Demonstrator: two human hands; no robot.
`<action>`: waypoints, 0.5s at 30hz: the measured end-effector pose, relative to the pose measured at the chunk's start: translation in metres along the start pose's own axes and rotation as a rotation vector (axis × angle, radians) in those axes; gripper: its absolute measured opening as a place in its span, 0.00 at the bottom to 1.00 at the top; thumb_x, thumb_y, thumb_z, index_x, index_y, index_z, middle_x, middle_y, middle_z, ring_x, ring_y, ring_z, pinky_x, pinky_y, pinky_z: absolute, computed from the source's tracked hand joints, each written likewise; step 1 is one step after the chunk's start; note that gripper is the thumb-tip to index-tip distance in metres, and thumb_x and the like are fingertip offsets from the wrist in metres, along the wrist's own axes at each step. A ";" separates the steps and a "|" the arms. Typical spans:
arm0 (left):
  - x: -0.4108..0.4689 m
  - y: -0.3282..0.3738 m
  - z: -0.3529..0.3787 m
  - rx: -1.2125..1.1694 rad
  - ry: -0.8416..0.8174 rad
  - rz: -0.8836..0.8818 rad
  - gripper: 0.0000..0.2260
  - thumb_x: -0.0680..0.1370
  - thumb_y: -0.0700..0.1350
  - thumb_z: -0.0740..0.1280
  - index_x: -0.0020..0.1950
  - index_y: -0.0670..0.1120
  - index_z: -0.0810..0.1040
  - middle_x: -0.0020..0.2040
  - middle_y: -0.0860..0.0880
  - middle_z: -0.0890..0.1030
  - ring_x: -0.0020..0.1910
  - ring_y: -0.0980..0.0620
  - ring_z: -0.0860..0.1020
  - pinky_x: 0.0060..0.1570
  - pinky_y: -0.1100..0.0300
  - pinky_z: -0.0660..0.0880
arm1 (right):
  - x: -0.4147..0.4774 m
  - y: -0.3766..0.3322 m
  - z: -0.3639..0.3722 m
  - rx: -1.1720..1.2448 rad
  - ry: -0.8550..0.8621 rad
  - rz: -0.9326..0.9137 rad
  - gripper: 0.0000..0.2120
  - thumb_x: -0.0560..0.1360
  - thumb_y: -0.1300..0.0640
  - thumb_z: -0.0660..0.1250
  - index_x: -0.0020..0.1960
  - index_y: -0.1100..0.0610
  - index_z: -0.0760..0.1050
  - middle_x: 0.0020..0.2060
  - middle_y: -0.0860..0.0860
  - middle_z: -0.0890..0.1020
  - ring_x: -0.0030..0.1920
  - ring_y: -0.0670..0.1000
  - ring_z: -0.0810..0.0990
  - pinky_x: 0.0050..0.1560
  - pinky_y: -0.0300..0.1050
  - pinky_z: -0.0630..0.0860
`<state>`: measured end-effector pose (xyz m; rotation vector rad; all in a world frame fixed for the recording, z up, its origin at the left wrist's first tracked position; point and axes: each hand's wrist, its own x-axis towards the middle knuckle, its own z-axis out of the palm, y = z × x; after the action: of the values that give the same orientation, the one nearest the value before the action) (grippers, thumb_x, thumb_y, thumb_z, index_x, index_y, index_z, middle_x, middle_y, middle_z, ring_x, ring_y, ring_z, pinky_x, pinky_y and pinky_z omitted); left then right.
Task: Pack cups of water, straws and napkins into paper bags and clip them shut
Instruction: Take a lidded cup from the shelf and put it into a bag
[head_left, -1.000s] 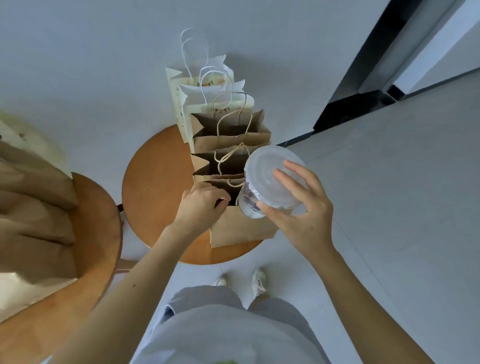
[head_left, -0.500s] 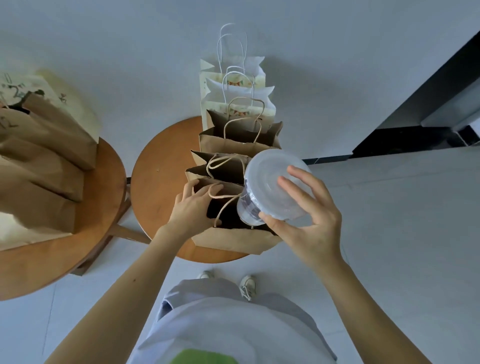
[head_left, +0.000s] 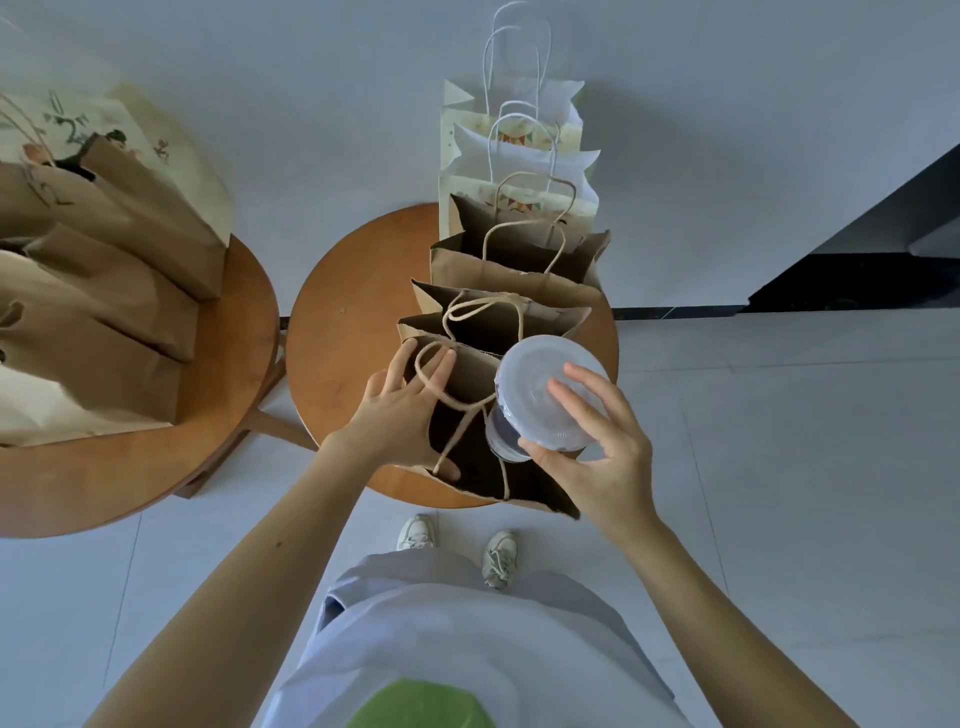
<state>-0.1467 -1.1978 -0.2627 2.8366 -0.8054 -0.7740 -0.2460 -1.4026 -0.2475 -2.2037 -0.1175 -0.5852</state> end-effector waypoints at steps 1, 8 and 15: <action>0.000 -0.002 0.000 0.005 -0.008 0.001 0.52 0.67 0.64 0.71 0.75 0.52 0.36 0.77 0.51 0.43 0.73 0.42 0.33 0.71 0.41 0.43 | 0.000 0.002 0.000 -0.008 0.005 -0.002 0.26 0.66 0.51 0.75 0.61 0.54 0.72 0.61 0.52 0.73 0.64 0.44 0.68 0.58 0.31 0.71; 0.005 -0.003 -0.004 -0.042 0.000 0.009 0.52 0.67 0.66 0.70 0.75 0.52 0.37 0.77 0.51 0.42 0.73 0.42 0.34 0.71 0.42 0.43 | -0.001 0.010 0.014 -0.006 -0.009 0.021 0.25 0.66 0.51 0.74 0.61 0.55 0.72 0.60 0.52 0.72 0.65 0.42 0.66 0.57 0.29 0.71; 0.003 -0.006 -0.007 -0.080 -0.023 0.056 0.56 0.65 0.65 0.71 0.74 0.51 0.32 0.76 0.51 0.39 0.73 0.44 0.32 0.71 0.46 0.41 | -0.019 0.018 0.030 0.002 -0.262 -0.021 0.27 0.65 0.56 0.75 0.62 0.52 0.71 0.62 0.50 0.70 0.65 0.49 0.68 0.58 0.38 0.74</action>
<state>-0.1387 -1.1947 -0.2591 2.7283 -0.8335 -0.8140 -0.2470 -1.3892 -0.2853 -2.2701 -0.2781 -0.3053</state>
